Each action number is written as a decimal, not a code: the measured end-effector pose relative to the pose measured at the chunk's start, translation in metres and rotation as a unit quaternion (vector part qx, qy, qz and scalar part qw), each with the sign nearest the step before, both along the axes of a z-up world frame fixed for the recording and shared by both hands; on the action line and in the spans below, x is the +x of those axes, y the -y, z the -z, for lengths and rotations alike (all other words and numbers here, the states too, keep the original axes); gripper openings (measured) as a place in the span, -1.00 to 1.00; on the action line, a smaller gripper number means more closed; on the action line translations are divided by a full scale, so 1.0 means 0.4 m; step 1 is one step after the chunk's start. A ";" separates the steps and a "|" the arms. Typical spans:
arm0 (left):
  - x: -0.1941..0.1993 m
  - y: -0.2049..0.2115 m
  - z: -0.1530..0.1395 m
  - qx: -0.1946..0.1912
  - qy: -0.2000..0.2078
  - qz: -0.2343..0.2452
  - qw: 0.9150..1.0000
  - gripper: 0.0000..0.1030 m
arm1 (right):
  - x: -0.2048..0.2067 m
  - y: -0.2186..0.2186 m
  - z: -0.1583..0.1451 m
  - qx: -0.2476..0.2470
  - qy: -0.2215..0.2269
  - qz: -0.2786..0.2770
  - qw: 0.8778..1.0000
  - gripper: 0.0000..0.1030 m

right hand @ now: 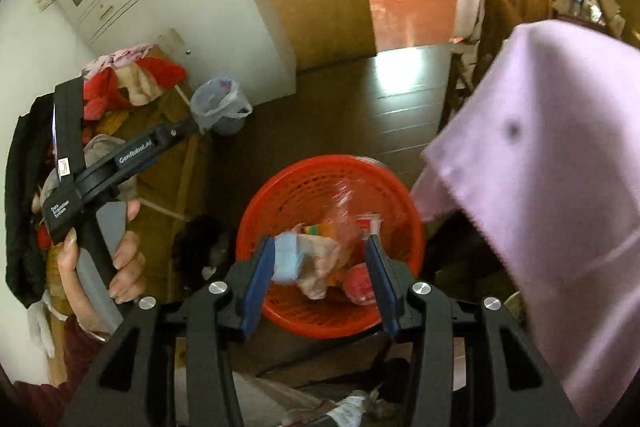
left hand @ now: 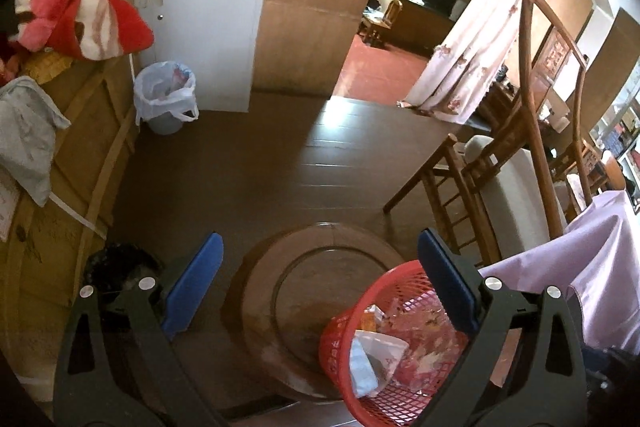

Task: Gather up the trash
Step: 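Return both open tools to the table, then close the left tool on the green-and-white tea snack bag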

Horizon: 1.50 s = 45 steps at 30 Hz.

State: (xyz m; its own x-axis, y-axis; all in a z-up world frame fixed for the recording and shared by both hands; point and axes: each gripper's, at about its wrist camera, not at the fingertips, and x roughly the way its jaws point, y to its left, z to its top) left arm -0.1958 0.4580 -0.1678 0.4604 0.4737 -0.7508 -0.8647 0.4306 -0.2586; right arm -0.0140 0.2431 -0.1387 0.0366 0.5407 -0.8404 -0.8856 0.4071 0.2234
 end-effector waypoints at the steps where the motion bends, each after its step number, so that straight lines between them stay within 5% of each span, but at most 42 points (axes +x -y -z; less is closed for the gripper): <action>1: 0.003 0.004 -0.001 -0.001 0.001 0.004 1.000 0.83 | 0.006 0.013 -0.011 0.004 0.004 0.004 1.000 -0.09; 13: 0.084 0.096 -0.064 0.011 0.010 0.070 0.997 0.83 | 0.142 0.257 -0.207 0.096 0.064 0.102 0.988 0.08; 19: 0.150 0.200 -0.118 0.031 0.009 0.123 0.992 0.83 | 0.230 0.517 -0.294 0.122 0.103 0.186 0.969 0.17; 24: 0.237 0.317 -0.172 0.037 0.016 0.199 0.979 0.83 | 0.298 0.785 -0.321 0.113 0.136 0.279 0.944 0.30; 31: 0.418 0.524 -0.270 0.076 0.020 0.316 0.946 0.86 | 0.381 1.136 -0.301 0.079 0.161 0.413 0.893 0.32; 35: 0.536 0.668 -0.314 0.082 0.025 0.388 0.918 0.87 | 0.410 1.278 -0.260 0.071 0.158 0.466 0.867 0.35; 45: 0.814 1.080 -0.352 0.069 0.011 0.558 0.827 0.87 | 0.435 1.539 -0.175 0.117 0.080 0.567 0.811 0.39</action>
State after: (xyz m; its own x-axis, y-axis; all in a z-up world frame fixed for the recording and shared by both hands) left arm 0.1300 0.0260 -0.0269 0.6814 -0.1745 -0.7108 0.0947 0.9840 -0.1508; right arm 0.1599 -0.3724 -0.0687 0.7205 0.2267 -0.6554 0.0045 0.9435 0.3313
